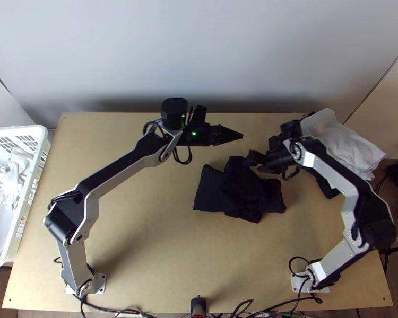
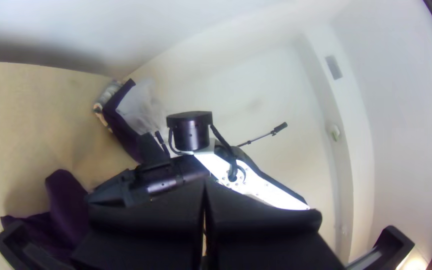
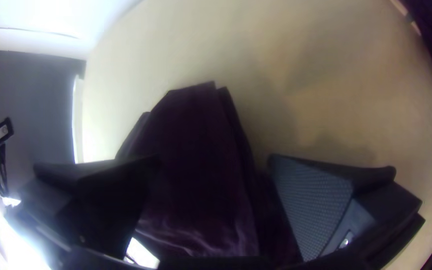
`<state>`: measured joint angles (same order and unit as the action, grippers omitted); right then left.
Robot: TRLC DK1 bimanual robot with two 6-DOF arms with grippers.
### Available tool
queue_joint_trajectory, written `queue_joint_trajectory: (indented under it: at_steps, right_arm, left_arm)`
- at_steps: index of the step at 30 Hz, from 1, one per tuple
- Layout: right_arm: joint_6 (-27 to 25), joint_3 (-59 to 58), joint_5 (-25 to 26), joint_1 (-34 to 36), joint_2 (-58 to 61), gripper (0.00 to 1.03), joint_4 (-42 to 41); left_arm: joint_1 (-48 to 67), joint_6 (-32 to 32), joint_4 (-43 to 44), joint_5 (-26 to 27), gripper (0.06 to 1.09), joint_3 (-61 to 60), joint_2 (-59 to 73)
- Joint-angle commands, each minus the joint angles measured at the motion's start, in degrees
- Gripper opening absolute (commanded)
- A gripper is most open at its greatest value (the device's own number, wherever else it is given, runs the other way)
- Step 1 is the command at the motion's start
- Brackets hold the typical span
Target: Fold the t-shirt
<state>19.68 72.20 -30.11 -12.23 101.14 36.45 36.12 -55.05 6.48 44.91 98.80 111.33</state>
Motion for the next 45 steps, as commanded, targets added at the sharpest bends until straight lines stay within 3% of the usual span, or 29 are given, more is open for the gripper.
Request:
queue_joint_trajectory:
  at_steps: [1,4,7,8,10,11,12,26,37,42,45]
  right_arm:
    - [-0.3,0.2,-1.7,-1.7,5.2,0.98,-0.1]
    - [-0.3,0.0,-2.4,-1.7,5.8,0.97,0.0]
    - [-0.1,-0.7,-2.6,-1.8,5.8,0.83,0.6]
    - [0.1,-0.9,-2.6,-1.8,5.7,0.73,1.2]
    - [-0.1,-1.2,-2.6,-1.8,5.6,0.38,1.5]
    - [-0.3,-1.4,-2.5,-1.7,5.1,0.15,1.4]
    - [-0.3,-1.5,-2.5,-1.5,4.7,0.02,1.3]
    - [-0.3,-2.9,1.0,-0.9,-13.8,0.03,2.3]
    - [0.0,-3.0,6.8,0.5,-21.6,0.03,13.4]
    - [0.2,-3.3,6.9,2.6,-22.2,0.03,20.9]
    - [-0.6,-6.3,7.4,5.1,-23.1,0.03,21.4]
  left_arm:
    - [-3.1,0.4,-0.1,-0.6,0.09,-2.3,-3.1]
    - [-3.6,0.3,-0.1,-0.8,0.09,-1.7,-3.4]
    - [-4.1,0.2,-0.1,-0.9,0.09,-1.6,-3.5]
    - [-4.3,0.2,-0.1,-0.9,0.09,-1.6,-3.5]
    - [-4.6,0.1,-0.2,-0.9,0.09,-1.7,-3.5]
    - [-4.6,0.2,-0.4,-0.9,0.09,-1.7,-3.5]
    - [-4.7,0.2,-0.4,-0.9,0.09,-1.7,-3.5]
    - [-4.3,0.3,-0.4,-0.9,0.09,-3.1,-3.2]
    - [-4.0,0.5,-0.1,-0.9,0.09,-3.9,-3.1]
    - [-3.1,2.7,-0.4,-1.0,0.09,-4.8,-3.2]
    - [-2.8,3.4,-0.5,-0.9,0.09,-5.6,-3.3]
